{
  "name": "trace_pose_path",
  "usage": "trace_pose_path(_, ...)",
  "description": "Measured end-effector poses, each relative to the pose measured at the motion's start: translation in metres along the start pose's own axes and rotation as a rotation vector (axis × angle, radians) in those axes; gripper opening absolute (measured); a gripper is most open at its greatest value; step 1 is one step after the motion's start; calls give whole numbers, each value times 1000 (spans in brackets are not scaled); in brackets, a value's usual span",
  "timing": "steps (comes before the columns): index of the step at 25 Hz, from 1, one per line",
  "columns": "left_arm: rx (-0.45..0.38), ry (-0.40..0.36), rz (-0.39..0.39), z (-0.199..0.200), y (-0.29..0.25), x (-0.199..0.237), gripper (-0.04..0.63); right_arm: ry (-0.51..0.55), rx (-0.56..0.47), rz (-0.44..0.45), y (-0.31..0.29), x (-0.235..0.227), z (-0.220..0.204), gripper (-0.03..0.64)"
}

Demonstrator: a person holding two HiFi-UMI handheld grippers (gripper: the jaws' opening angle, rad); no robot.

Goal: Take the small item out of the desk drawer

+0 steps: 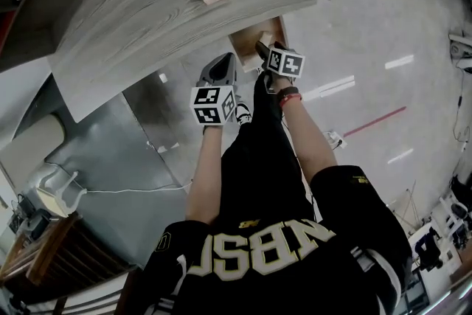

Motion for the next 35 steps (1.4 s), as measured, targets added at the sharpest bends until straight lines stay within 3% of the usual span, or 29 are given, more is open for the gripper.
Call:
trace_pose_path(12, -2, 15, 22, -9, -19, 21, 14, 11, 50, -40, -48, -17, 4, 284)
trace_pose_path(17, -5, 22, 29, -10, -16, 22, 14, 63, 103, -105, -49, -25, 3, 134)
trace_pose_path(31, -24, 32, 37, -10, 3, 23, 12, 116, 66, -88, -20, -22, 9, 133)
trace_pose_path(35, -18, -2, 57, -12, 14, 21, 12, 125, 55, -74, -1, -14, 8, 133)
Point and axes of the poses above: the fingertips, and each gripper's own axes: y backward along the fingers, x to its left, z out of its top, the point moved 1 cm from there along y, backward along the fingers, and after that the axes turned 8 degrees about y, right-handed, at the moved point
